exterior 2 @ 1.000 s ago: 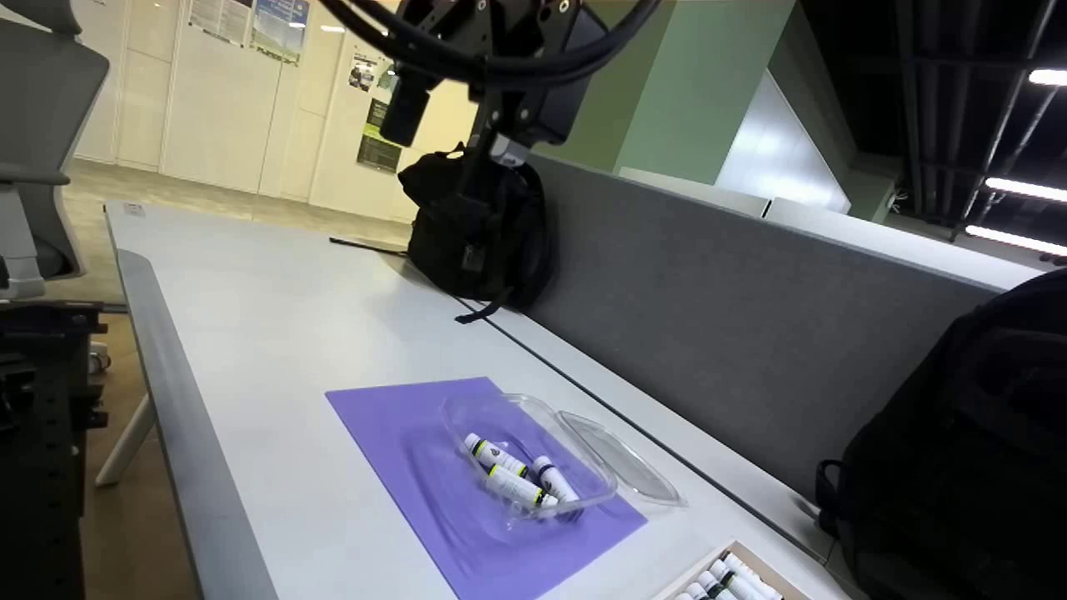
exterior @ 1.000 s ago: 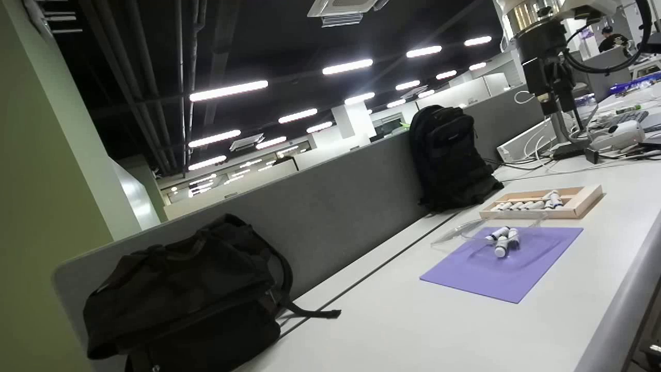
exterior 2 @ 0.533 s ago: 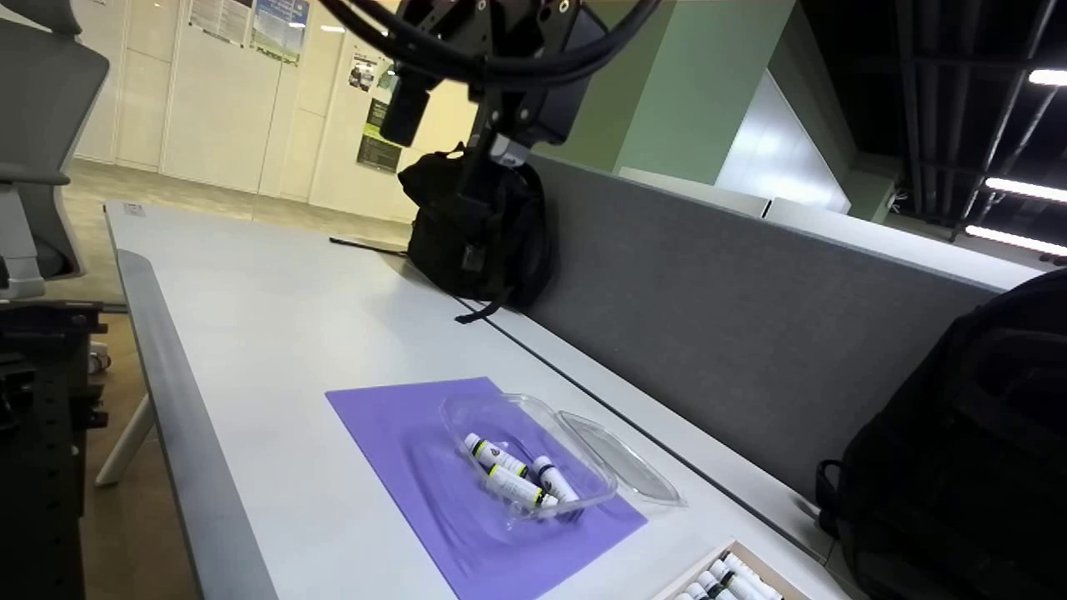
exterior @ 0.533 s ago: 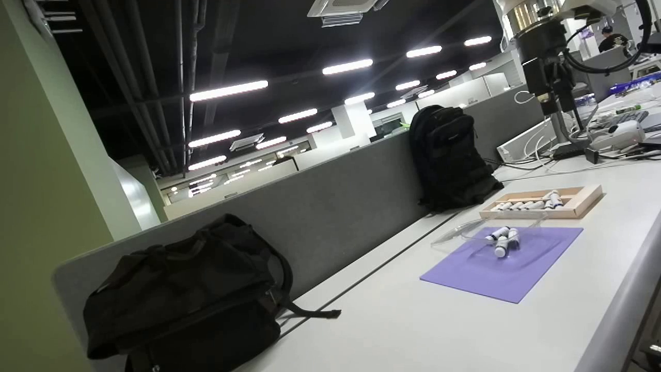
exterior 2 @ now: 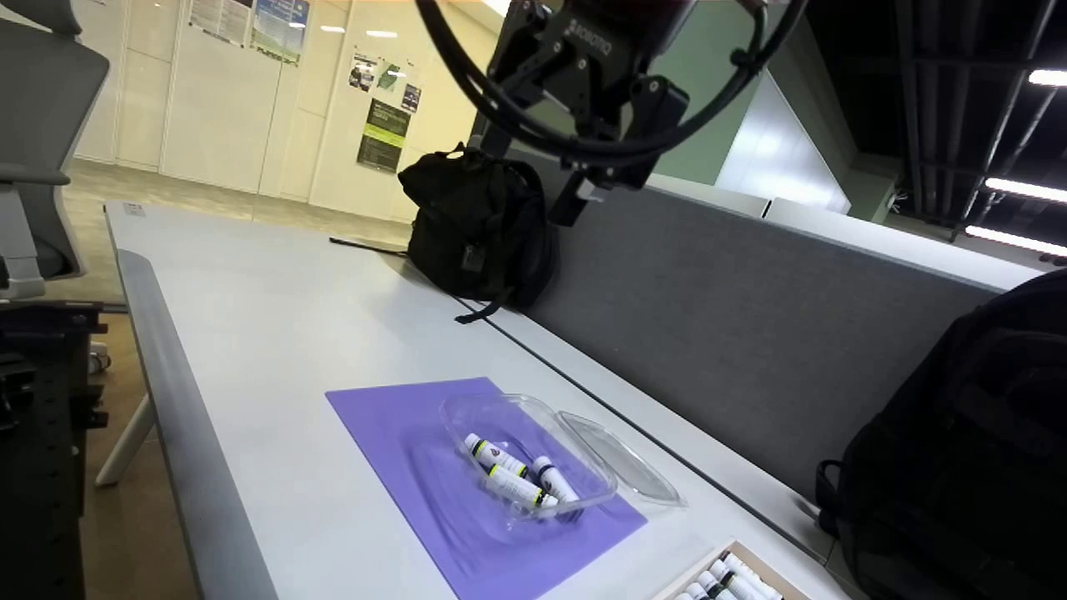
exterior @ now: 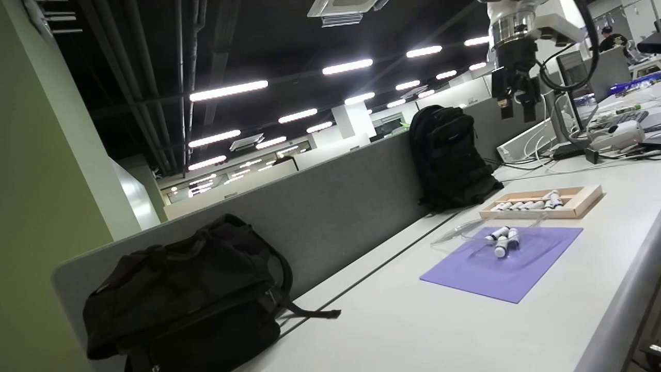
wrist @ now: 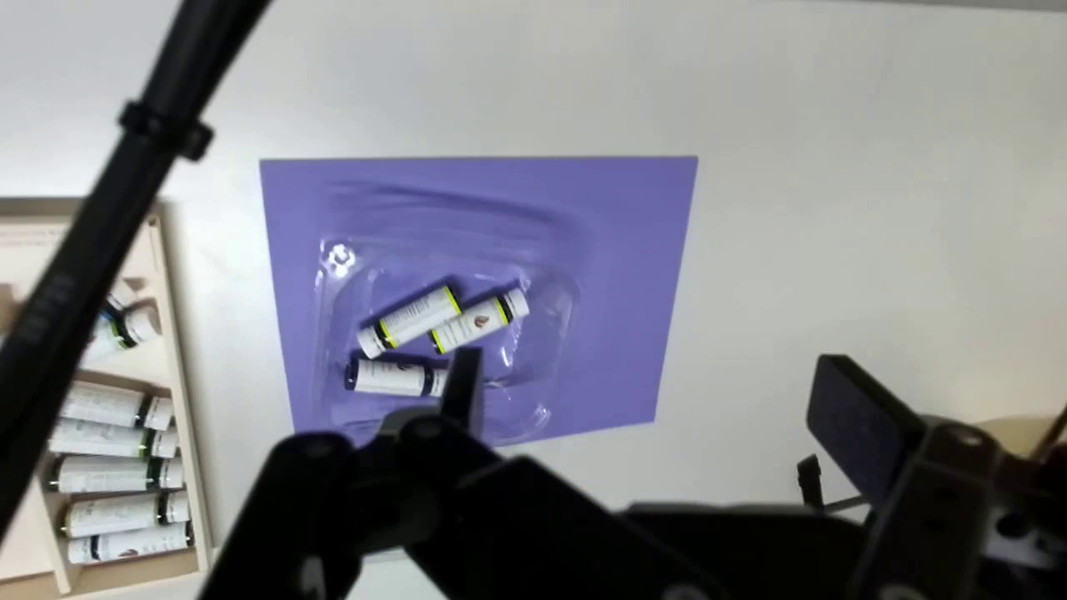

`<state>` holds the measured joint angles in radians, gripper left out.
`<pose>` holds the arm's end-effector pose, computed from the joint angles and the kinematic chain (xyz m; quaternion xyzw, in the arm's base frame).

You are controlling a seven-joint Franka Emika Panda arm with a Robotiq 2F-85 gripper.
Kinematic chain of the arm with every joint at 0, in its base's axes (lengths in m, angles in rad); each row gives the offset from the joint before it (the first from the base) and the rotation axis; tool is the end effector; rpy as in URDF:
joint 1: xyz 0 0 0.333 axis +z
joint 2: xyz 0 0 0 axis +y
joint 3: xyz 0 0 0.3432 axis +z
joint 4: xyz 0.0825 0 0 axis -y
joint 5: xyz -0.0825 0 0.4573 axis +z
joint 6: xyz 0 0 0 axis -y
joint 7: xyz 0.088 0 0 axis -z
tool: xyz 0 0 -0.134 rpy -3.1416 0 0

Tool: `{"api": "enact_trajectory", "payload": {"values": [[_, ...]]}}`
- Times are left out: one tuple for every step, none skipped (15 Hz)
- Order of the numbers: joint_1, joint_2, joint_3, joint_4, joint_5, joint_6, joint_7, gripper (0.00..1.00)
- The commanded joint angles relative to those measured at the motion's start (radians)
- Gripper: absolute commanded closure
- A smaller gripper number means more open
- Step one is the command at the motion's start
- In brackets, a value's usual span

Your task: Close the bowl by flipping its lid down to the left from the table

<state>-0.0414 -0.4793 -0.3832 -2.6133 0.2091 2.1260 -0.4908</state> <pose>0.4062 -0.1537 0.3567 -0.9846 0.0027 -0.0519 0.1671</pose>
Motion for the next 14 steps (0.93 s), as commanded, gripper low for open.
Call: {"api": "enact_trajectory", "payload": {"values": [[0.062,0.216,-0.067,0.215,0.218,-0.044,-0.134,0.0],[0.057,0.272,-0.064,0.273,0.278,-0.053,-0.156,0.0],[0.046,0.324,-0.056,0.328,0.324,-0.067,-0.166,0.0],[0.073,0.377,-0.084,0.388,0.342,-0.071,-0.149,0.0],[0.002,0.43,-0.018,0.44,0.346,-0.069,-0.093,0.0],[-0.017,0.312,0.007,0.305,0.327,-0.03,-0.146,0.0],[-0.031,0.36,0.019,0.353,0.336,-0.031,-0.14,0.0],[-0.041,0.397,0.029,0.388,0.341,-0.035,-0.136,0.0],[-0.047,0.421,0.035,0.407,0.344,-0.04,-0.135,0.0],[-0.049,0.433,0.037,0.415,0.344,-0.042,-0.134,0.0],[-0.05,0.436,0.038,0.418,0.344,-0.043,-0.134,0.0],[-0.051,0.436,0.038,0.419,0.344,-0.044,-0.133,0.0],[-0.051,0.436,0.038,0.42,0.344,-0.045,-0.133,0.0],[-0.052,0.436,0.038,0.42,0.344,-0.045,-0.133,0.0]]}}
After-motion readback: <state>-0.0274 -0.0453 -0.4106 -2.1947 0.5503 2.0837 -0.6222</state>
